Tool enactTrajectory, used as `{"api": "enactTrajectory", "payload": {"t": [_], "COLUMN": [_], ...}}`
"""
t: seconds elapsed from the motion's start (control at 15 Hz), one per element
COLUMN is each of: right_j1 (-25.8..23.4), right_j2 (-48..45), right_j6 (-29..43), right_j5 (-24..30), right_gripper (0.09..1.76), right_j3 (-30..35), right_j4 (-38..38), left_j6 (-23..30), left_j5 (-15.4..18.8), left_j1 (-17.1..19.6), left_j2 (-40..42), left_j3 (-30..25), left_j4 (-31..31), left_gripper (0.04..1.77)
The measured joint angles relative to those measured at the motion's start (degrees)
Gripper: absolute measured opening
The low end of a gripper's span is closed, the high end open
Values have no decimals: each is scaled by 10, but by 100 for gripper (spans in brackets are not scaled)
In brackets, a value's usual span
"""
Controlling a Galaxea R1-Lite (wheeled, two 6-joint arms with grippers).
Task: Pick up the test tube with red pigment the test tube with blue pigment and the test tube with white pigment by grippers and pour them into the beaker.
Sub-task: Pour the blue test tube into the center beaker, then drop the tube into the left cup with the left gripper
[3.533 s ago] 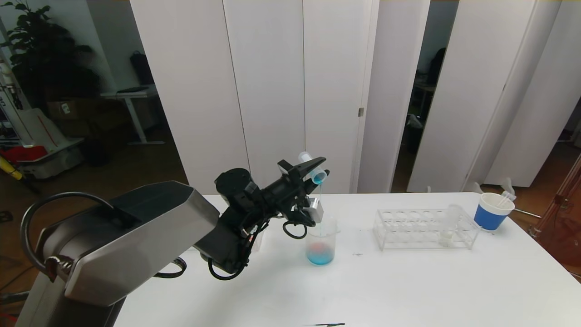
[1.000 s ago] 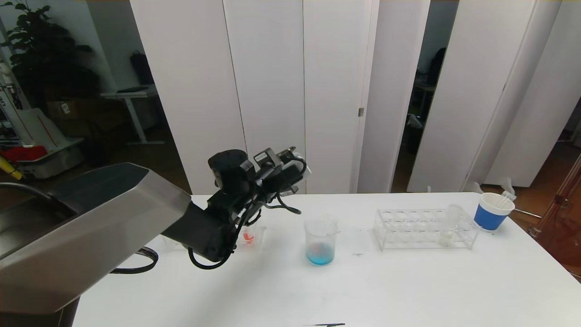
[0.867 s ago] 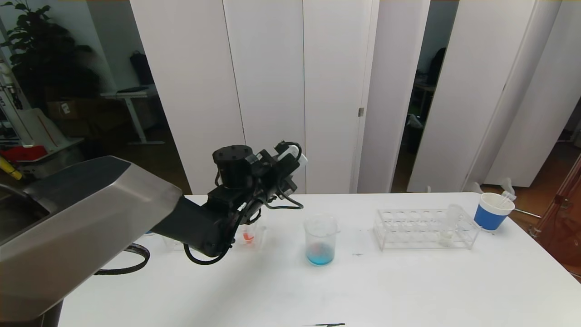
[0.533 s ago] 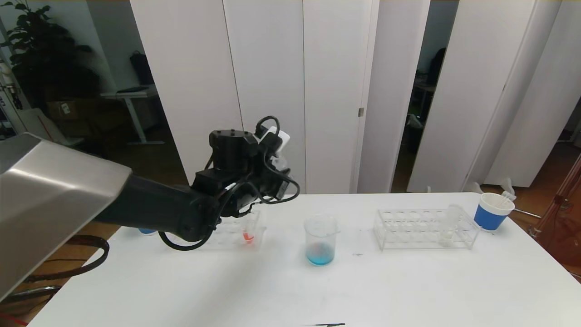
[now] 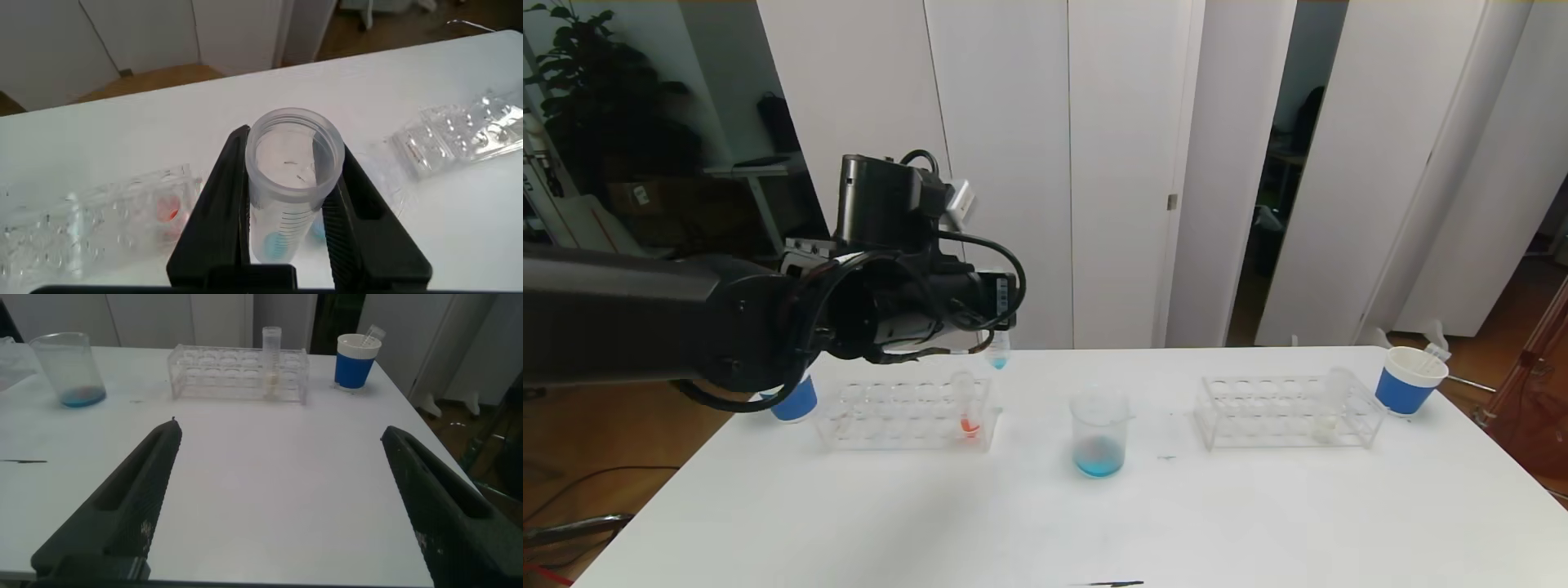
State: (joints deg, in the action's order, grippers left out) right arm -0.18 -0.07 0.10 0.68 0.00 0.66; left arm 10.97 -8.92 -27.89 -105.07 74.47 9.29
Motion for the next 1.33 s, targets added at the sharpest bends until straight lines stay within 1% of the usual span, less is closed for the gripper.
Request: {"api": "enactTrajectory", "payload": {"t": [0.07, 0.13, 0.27, 0.33, 0.4, 0.47, 0.6, 0.8, 0.93, 1.07, 1.27, 1.33], "right_j1": [0, 0, 0, 0, 0, 0, 0, 0, 0, 0, 0, 0], "right_j2": [0, 0, 0, 0, 0, 0, 0, 0, 0, 0, 0, 0], "right_j6": [0, 0, 0, 0, 0, 0, 0, 0, 0, 0, 0, 0], "right_j5": [0, 0, 0, 0, 0, 0, 0, 0, 0, 0, 0, 0], "right_gripper": [175, 175, 175, 175, 175, 175, 175, 175, 175, 175, 175, 175], "right_j3": [0, 0, 0, 0, 0, 0, 0, 0, 0, 0, 0, 0], "right_j4": [0, 0, 0, 0, 0, 0, 0, 0, 0, 0, 0, 0], "left_j6": [3, 4, 4, 4, 5, 4, -3, -5, -16, -52, -140, -161], "left_j5": [-28, -69, -171, -212, -237, -249, -271, -280, -284, -285, -283, -280], "left_j1": [2, 4, 7, 11, 17, 26, 59, 116, 151, 187, 240, 256], "left_j2": [10, 18, 26, 28, 28, 27, 26, 24, 14, -6, -53, -70], "left_j3": [-2, -4, -8, -12, -21, -31, -45, -51, -51, -50, -62, -67], "left_j4": [0, 1, 15, 32, 60, 87, 137, 178, 225, 298, 436, 468], "left_gripper": [59, 59, 59, 59, 59, 59, 59, 59, 59, 59, 59, 59]}}
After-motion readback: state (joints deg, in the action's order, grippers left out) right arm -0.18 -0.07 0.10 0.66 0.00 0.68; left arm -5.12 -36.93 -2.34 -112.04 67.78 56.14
